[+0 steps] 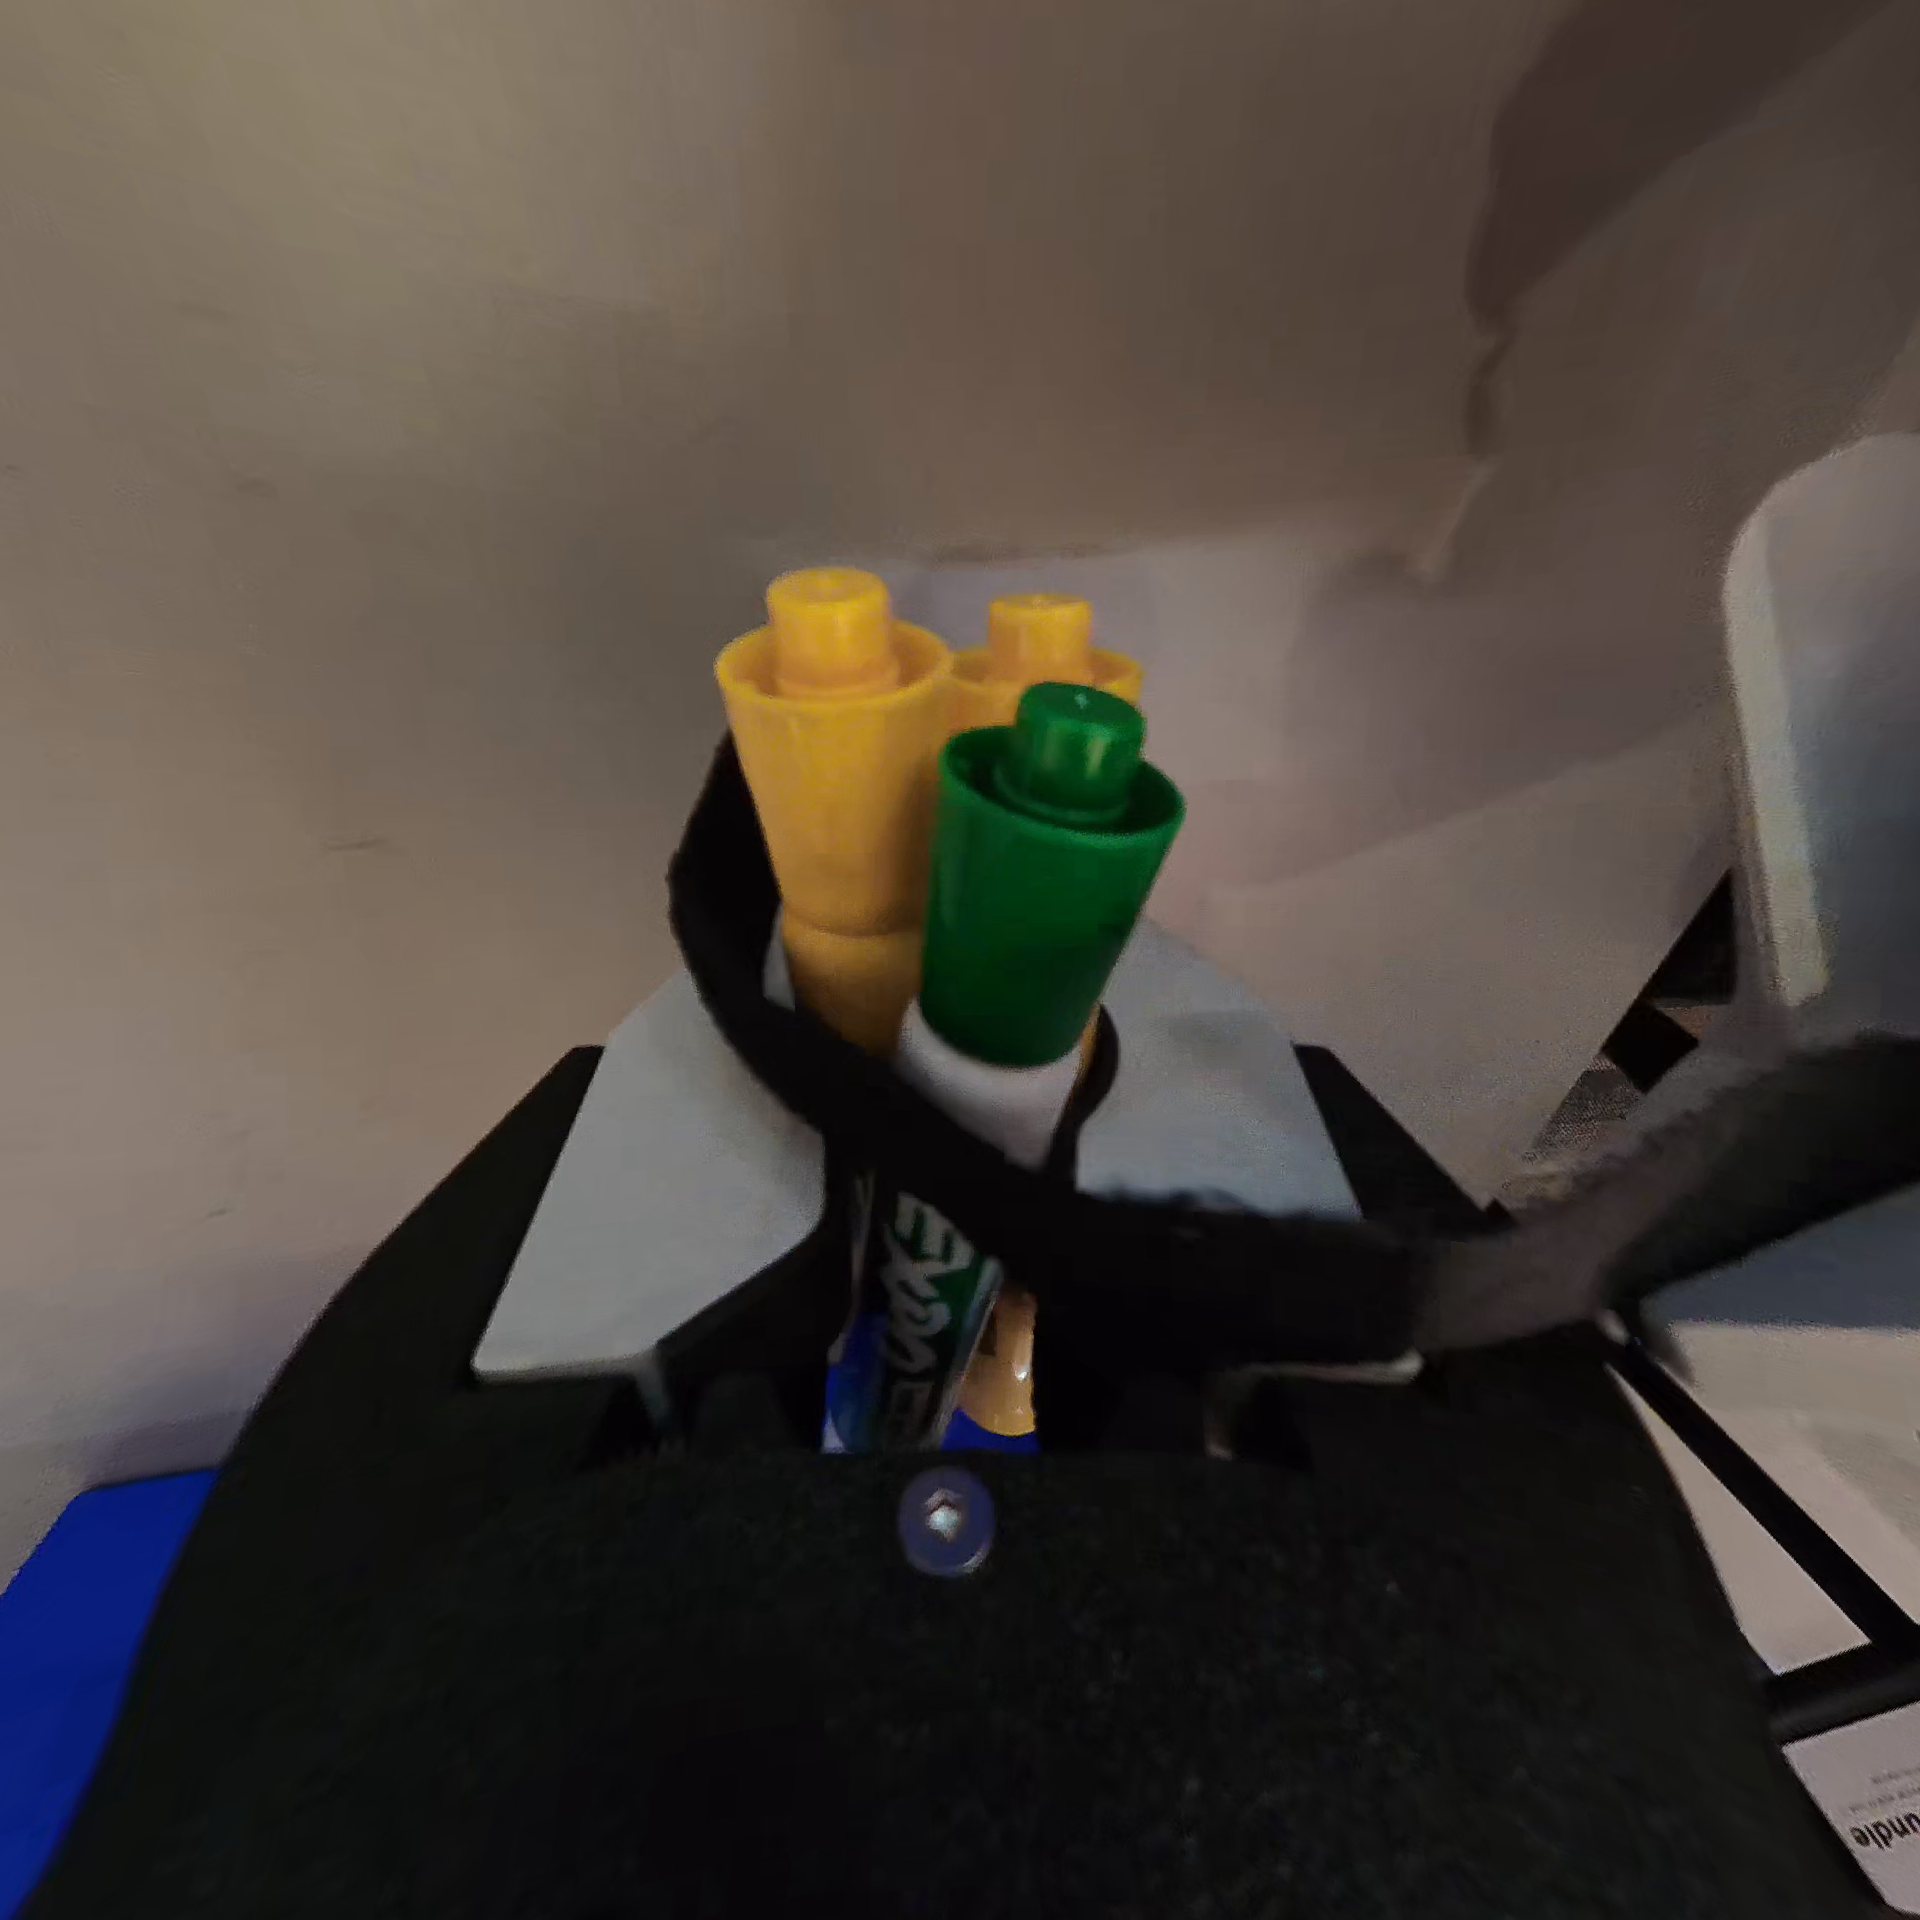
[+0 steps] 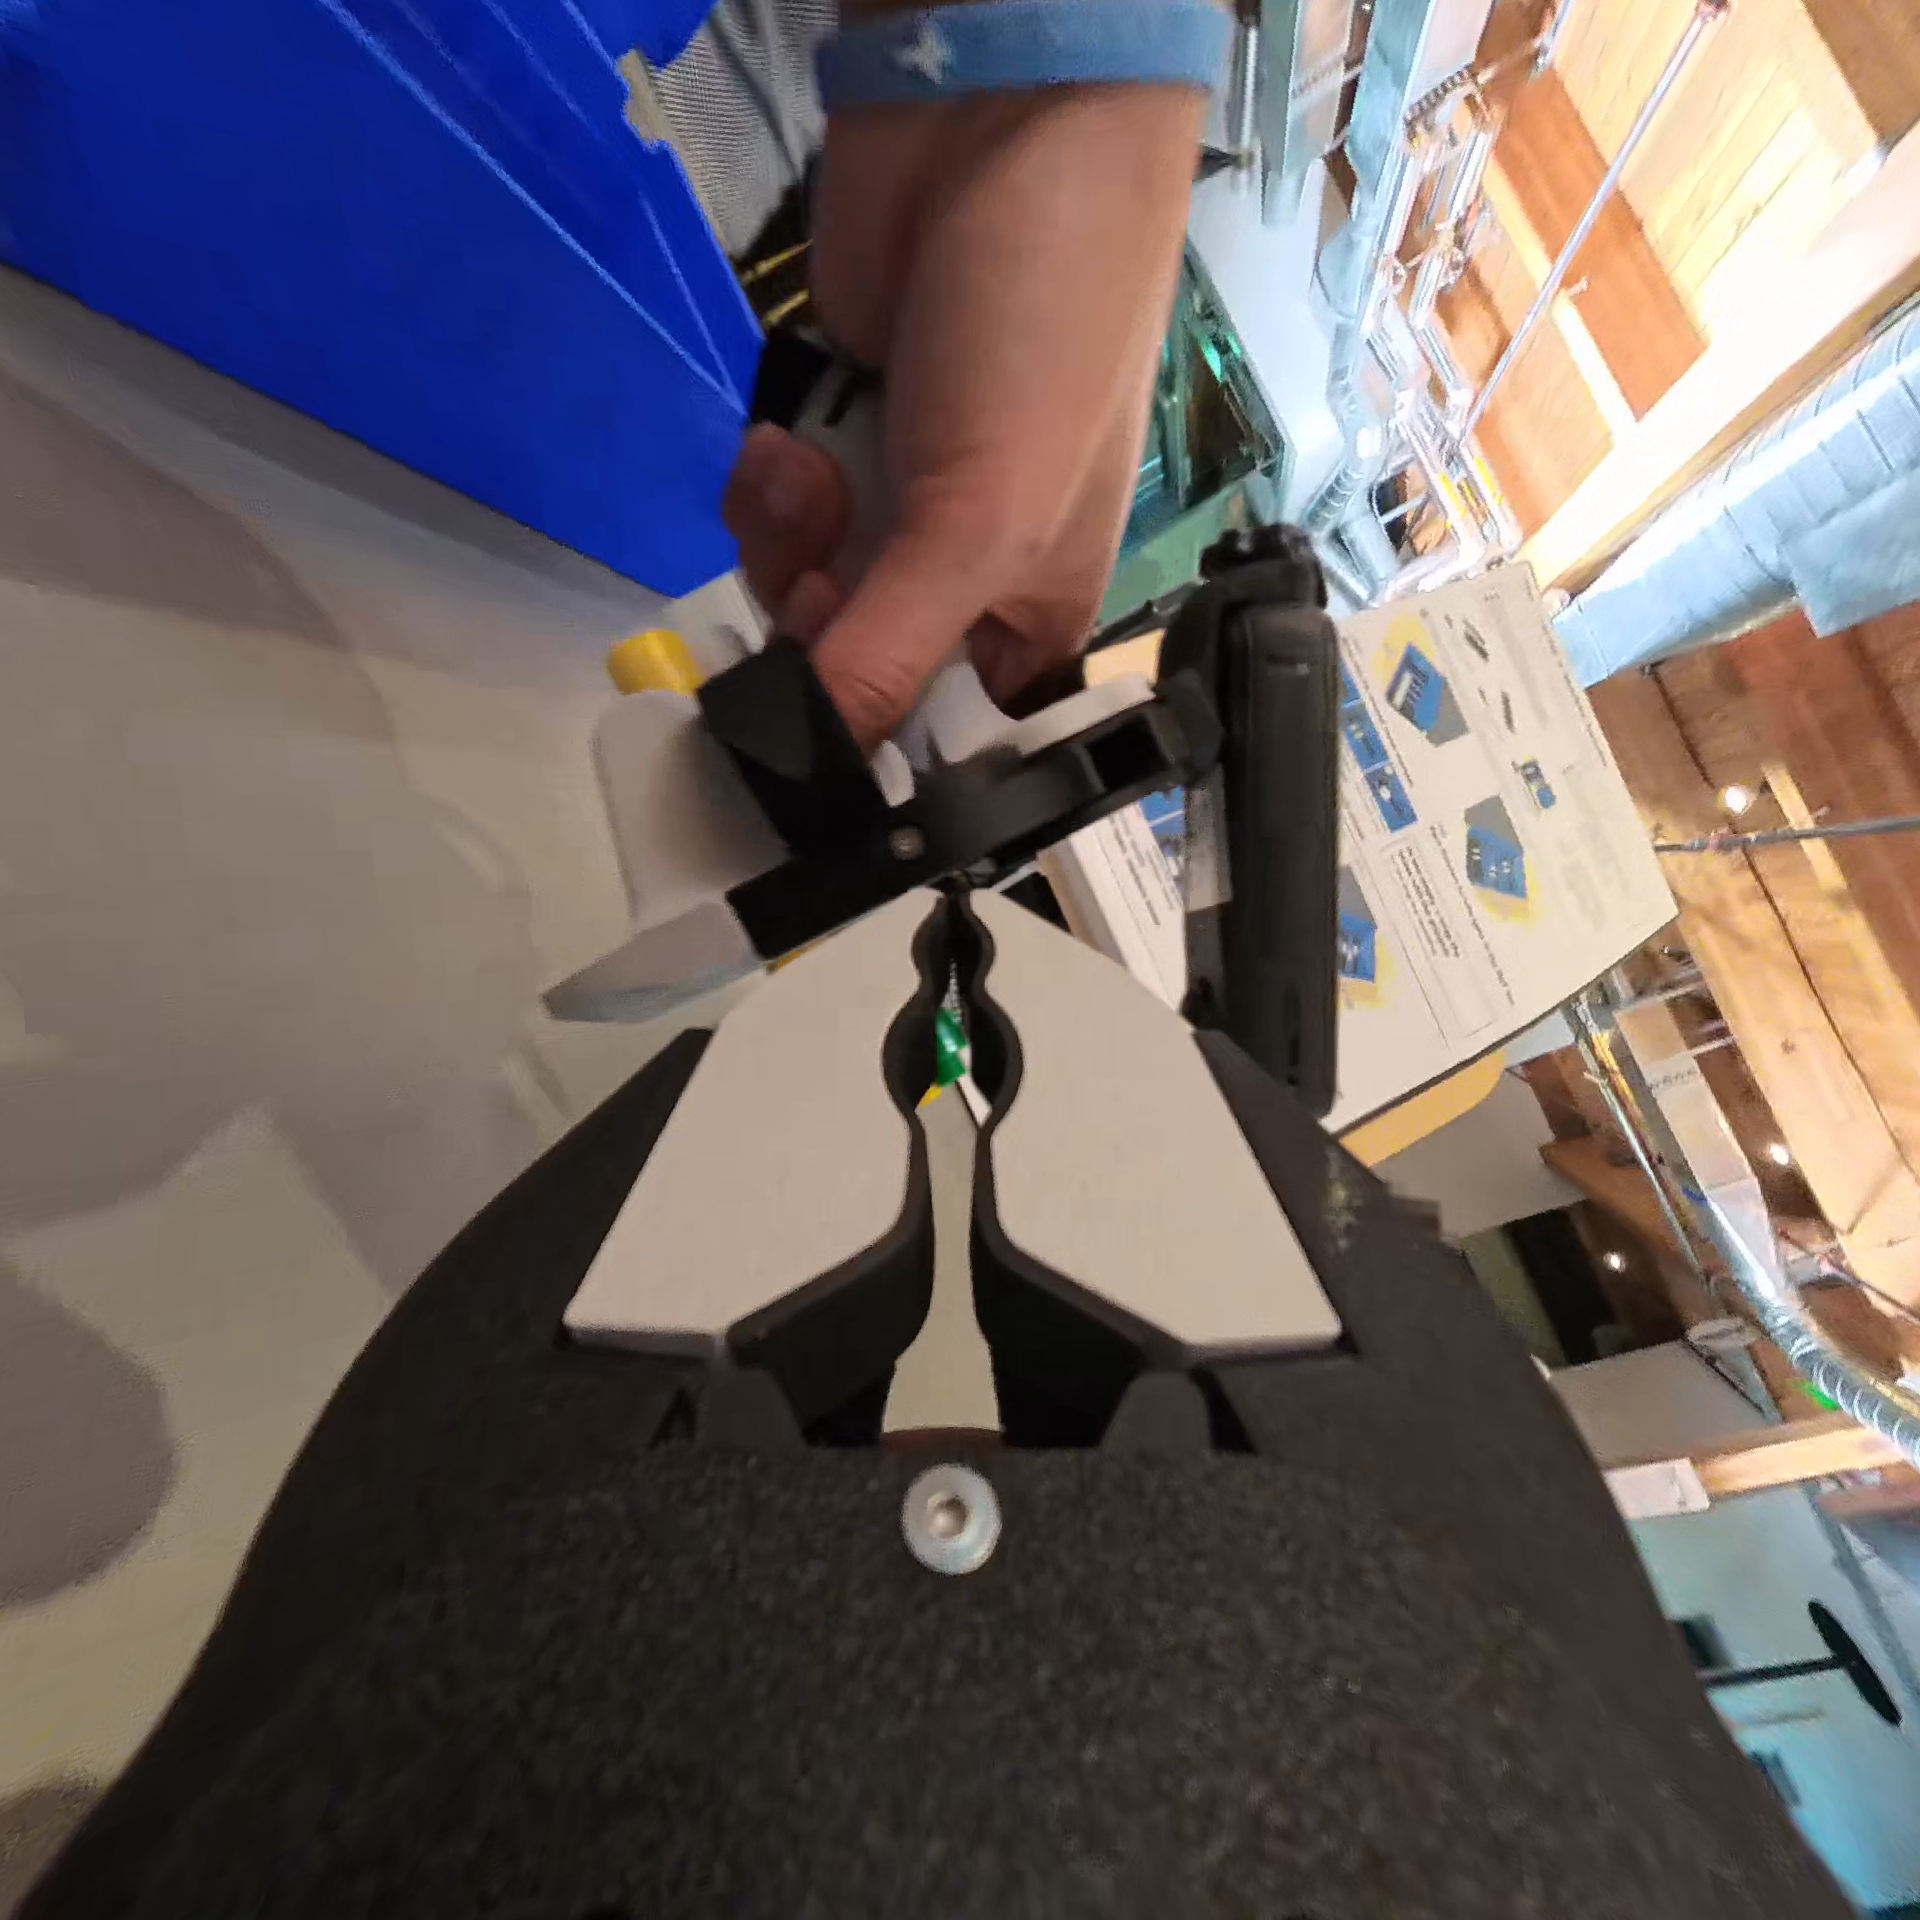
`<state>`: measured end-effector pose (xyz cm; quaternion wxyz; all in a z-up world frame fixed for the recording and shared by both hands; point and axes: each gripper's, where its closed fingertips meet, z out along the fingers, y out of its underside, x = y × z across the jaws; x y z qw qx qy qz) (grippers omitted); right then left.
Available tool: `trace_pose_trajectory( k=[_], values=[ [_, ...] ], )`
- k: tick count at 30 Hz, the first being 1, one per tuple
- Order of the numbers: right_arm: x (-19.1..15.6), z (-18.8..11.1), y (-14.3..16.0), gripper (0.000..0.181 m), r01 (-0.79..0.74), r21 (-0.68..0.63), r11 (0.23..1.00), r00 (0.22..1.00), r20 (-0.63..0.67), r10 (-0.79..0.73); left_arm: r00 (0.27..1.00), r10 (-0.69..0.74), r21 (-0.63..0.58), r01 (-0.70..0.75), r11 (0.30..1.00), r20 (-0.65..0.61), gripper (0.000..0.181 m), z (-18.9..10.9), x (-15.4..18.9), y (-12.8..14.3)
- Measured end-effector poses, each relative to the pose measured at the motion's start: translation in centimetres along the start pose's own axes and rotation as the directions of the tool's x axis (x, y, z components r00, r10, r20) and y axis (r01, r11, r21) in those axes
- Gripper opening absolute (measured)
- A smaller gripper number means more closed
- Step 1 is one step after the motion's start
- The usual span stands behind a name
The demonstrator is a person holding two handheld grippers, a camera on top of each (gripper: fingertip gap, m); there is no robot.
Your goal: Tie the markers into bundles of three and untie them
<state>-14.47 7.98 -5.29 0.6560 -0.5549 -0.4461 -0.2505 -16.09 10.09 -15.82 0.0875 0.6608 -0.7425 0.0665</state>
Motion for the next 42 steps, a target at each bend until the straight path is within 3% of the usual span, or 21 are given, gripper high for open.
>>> trace_pose_trajectory(
  k=[11,20,24,27,30,32,34,36,38,42],
  values=[
    [-4.3,-0.8,1.3,0.001,-0.032,0.0,0.999,0.981,0.193,0.031,0.999,0.024,0.038,-0.025,0.999,0.035,0.041,-1.1,0.4,-0.4],
    [-4.3,-1.3,0.8,0.0,-0.138,0.007,0.99,0.958,0.256,0.132,0.996,0.039,0.001,-0.039,0.999,0.082,0.04,-1.9,0.3,0.2],
    [-4.3,-2.1,0.2,0.008,-0.228,0.033,0.973,0.926,0.316,0.206,0.996,0.033,0.001,-0.033,0.999,0.084,0.041,-1.9,0.3,0.5],
    [-3.8,-3.1,-0.2,0.019,-0.39,0.045,0.92,0.852,0.396,0.342,0.996,0.029,0.002,-0.029,1.0,0.084,0.041,-1.8,0.4,0.7],
    [-2.5,-4.0,-0.4,0.037,-0.588,0.038,0.808,0.715,0.493,0.496,0.996,0.028,-0.004,-0.028,1.0,0.088,0.041,-1.6,0.3,1.0],
    [-1.2,-3.9,0.2,0.052,-0.737,-0.013,0.676,0.555,0.559,0.616,0.996,0.025,-0.002,-0.025,1.0,0.091,0.041,-1.6,0.3,1.1],
    [-0.4,-2.9,1.6,0.095,-0.849,-0.121,0.514,0.347,0.605,0.717,0.996,0.023,0.003,-0.023,1.0,0.088,0.041,-1.6,0.4,1.1],
    [-0.6,-2.2,2.4,0.11,-0.876,-0.201,0.439,0.209,0.662,0.72,0.995,0.029,0.003,-0.029,1.0,0.091,0.041,-1.6,0.5,1.0],
    [-0.4,-1.2,2.8,0.114,-0.879,-0.182,0.441,0.213,0.678,0.703,0.995,0.033,0.003,-0.034,0.999,0.093,0.04,-1.6,0.5,0.9],
    [-0.6,0.4,2.3,0.097,-0.868,-0.108,0.485,0.266,0.723,0.638,0.996,0.043,0.018,-0.045,0.999,0.082,0.041,-1.6,0.9,0.4]
  ],
)
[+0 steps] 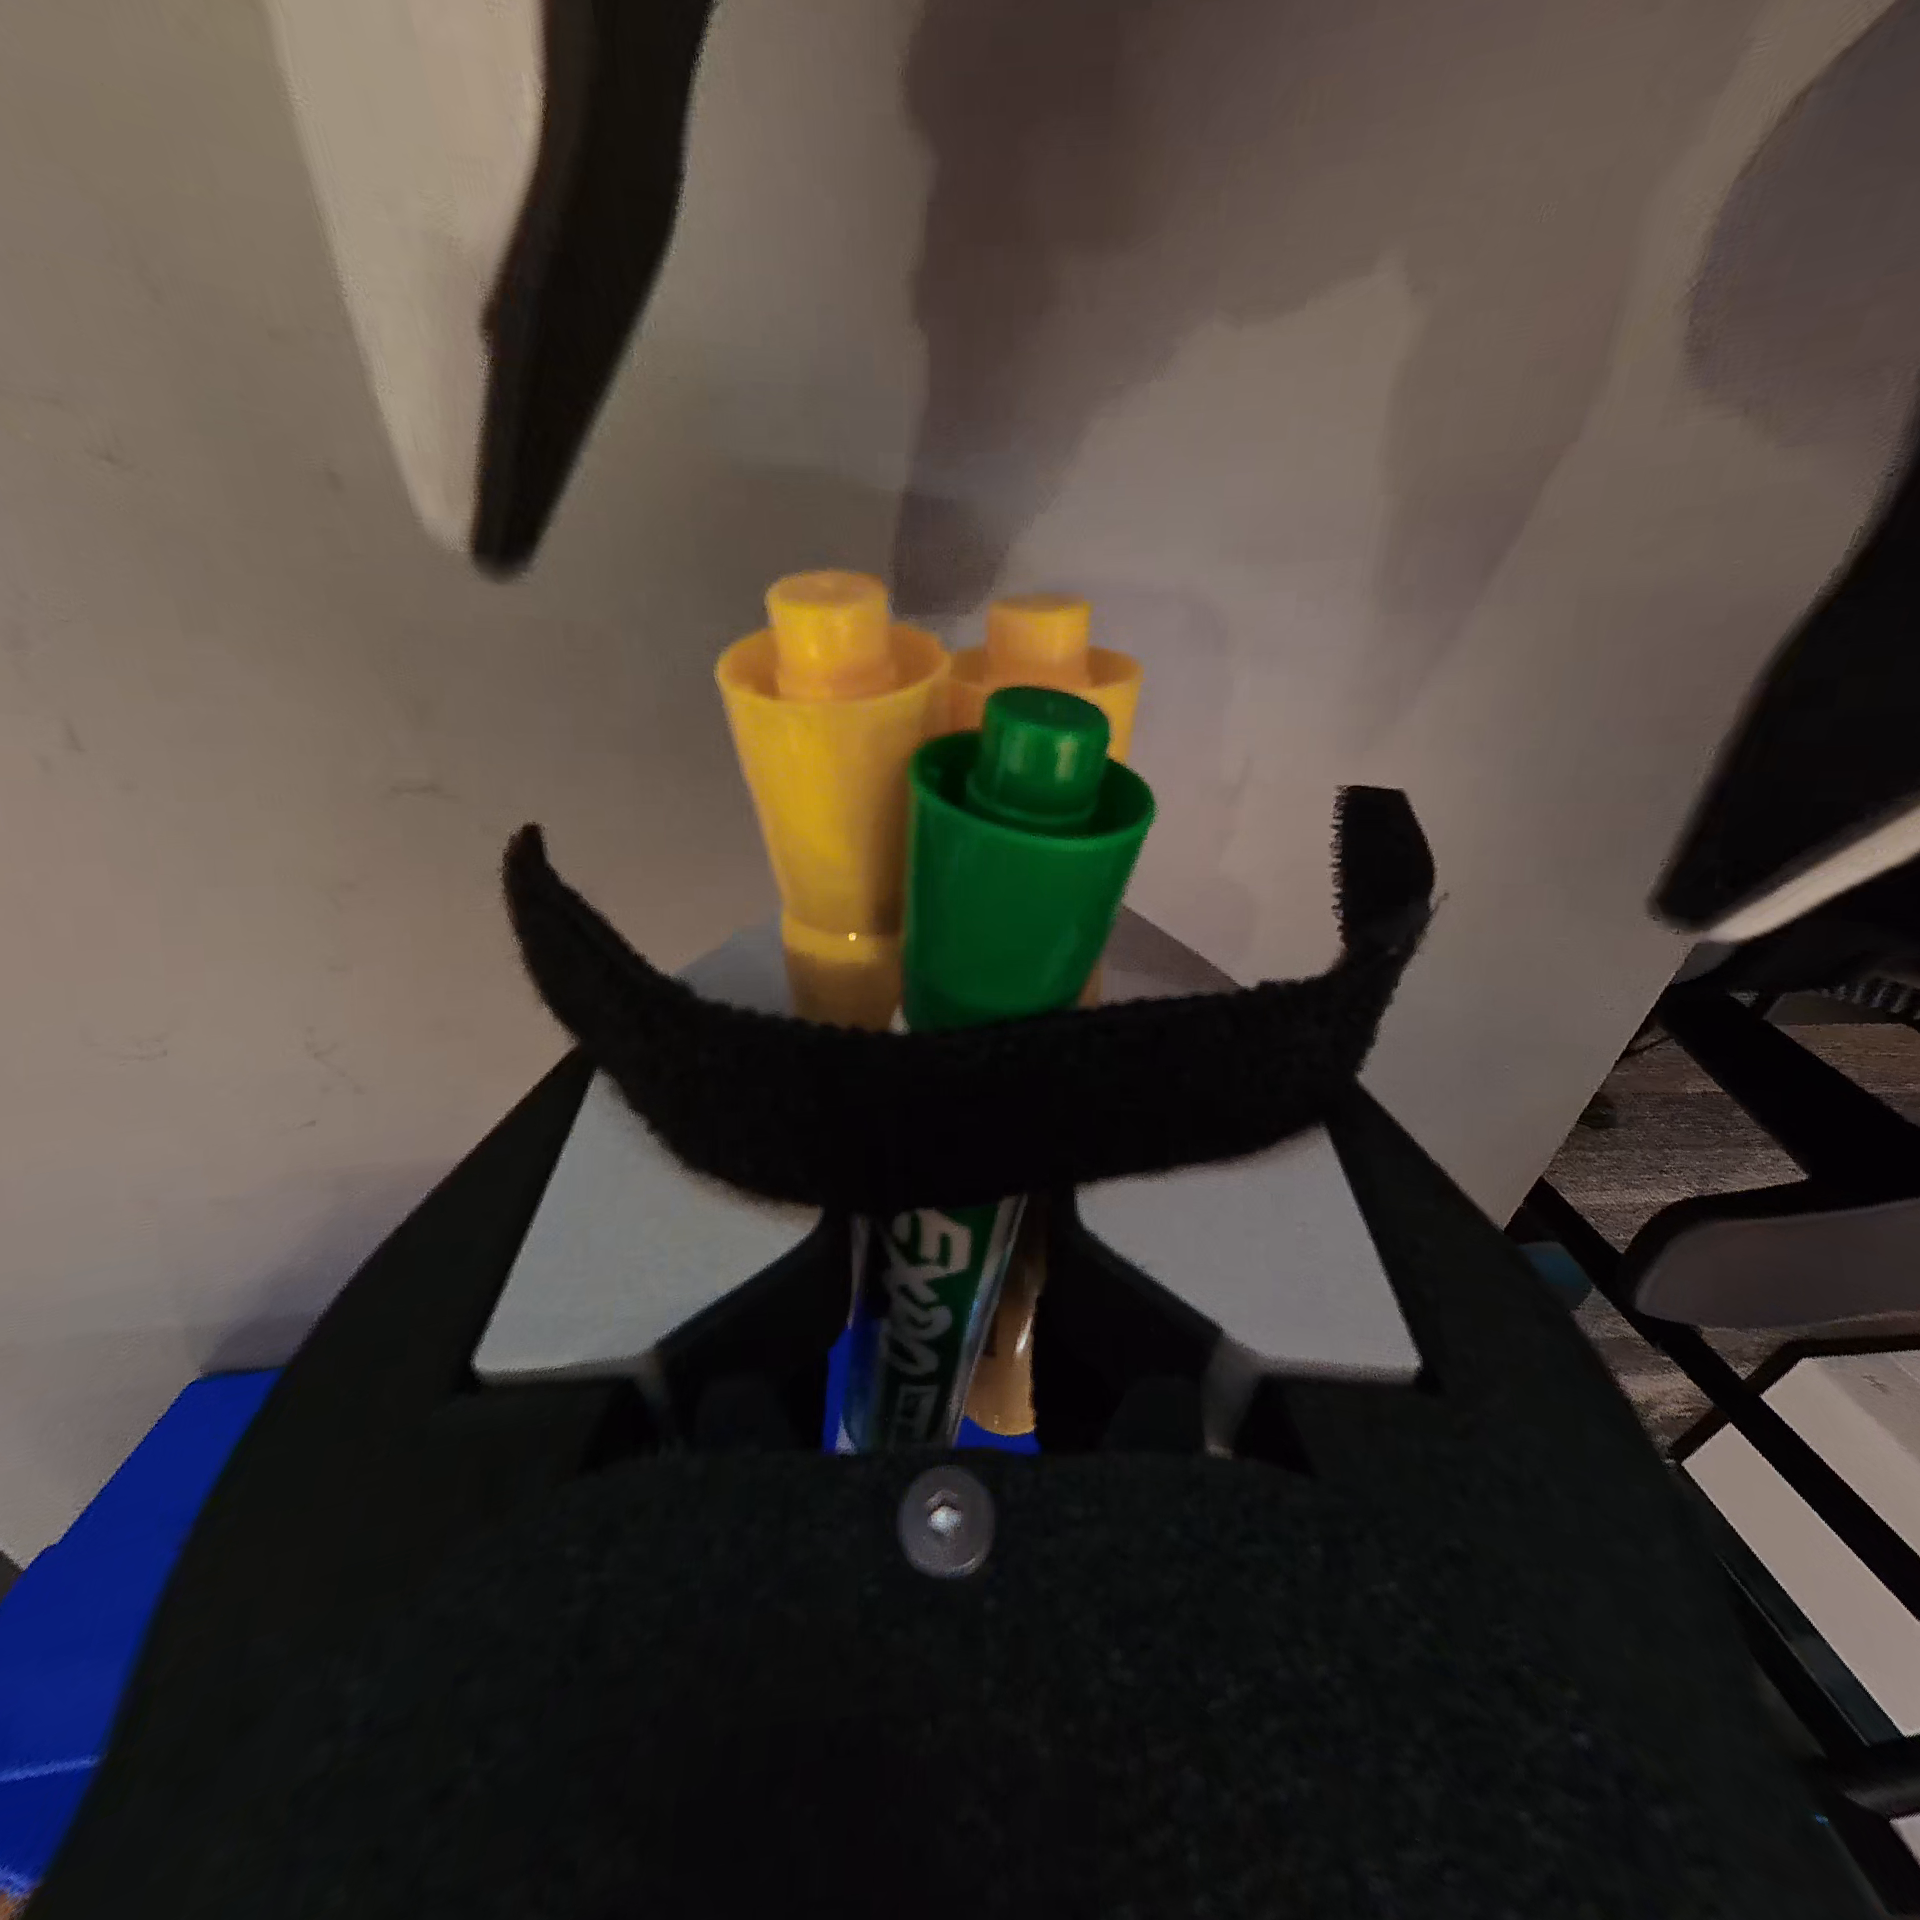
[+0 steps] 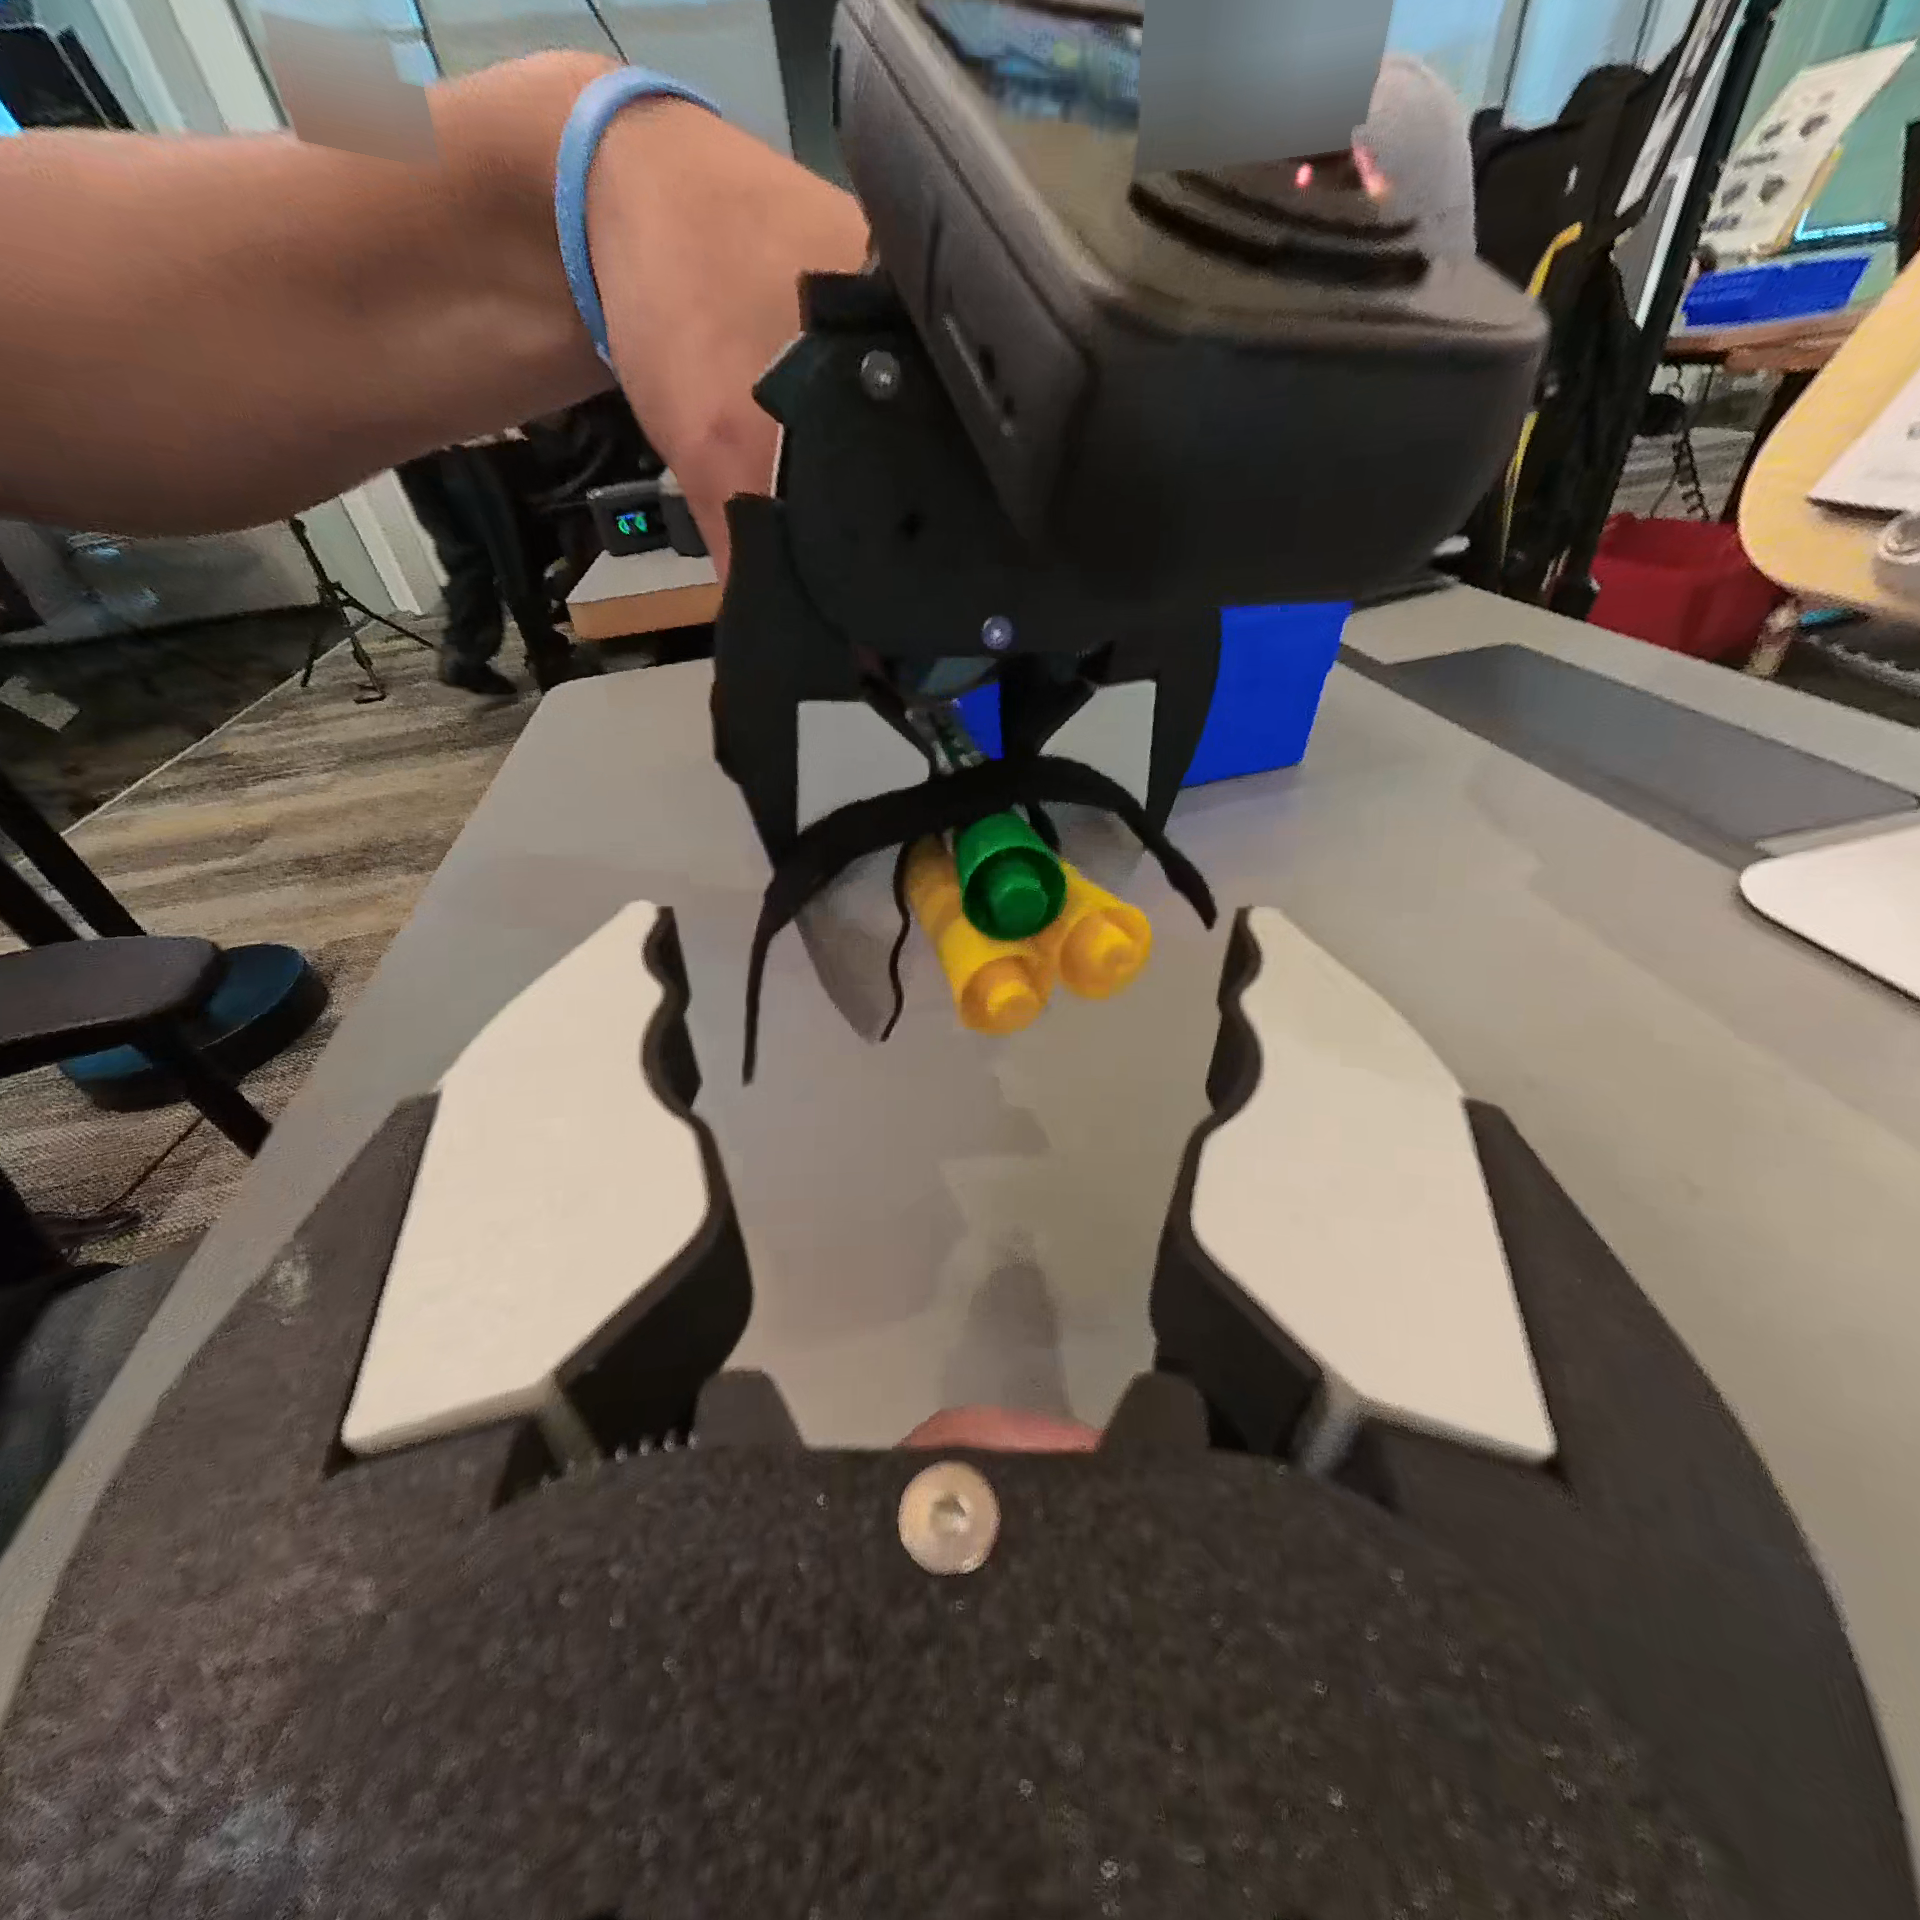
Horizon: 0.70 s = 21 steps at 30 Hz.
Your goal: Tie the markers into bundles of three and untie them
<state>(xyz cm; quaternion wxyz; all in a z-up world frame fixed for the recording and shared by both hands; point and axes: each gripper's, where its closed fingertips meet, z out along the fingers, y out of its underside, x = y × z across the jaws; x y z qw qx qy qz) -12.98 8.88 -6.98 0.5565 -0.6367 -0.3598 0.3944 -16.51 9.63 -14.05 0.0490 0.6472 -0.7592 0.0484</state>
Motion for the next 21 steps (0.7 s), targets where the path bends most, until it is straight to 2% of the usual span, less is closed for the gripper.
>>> trace_pose_trajectory(
  k=[8,14,21],
  values=[
    [0.3,0.7,-2.0,0.076,0.114,0.119,0.986,0.993,0.025,-0.118,1.0,0.019,-0.002,-0.019,1.0,-0.005,0.041,0.2,0.6,-0.3],
    [-0.7,1.5,-1.3,0.075,0.107,0.053,0.993,0.983,0.141,-0.114,1.0,0.021,0.0,-0.021,1.0,-0.006,0.041,0.3,0.5,-0.5],
    [0.1,1.9,0.0,0.077,0.099,-0.047,0.994,0.982,0.164,-0.09,1.0,0.029,0.013,-0.029,0.999,-0.006,0.041,0.2,0.6,-1.0]
  ],
)
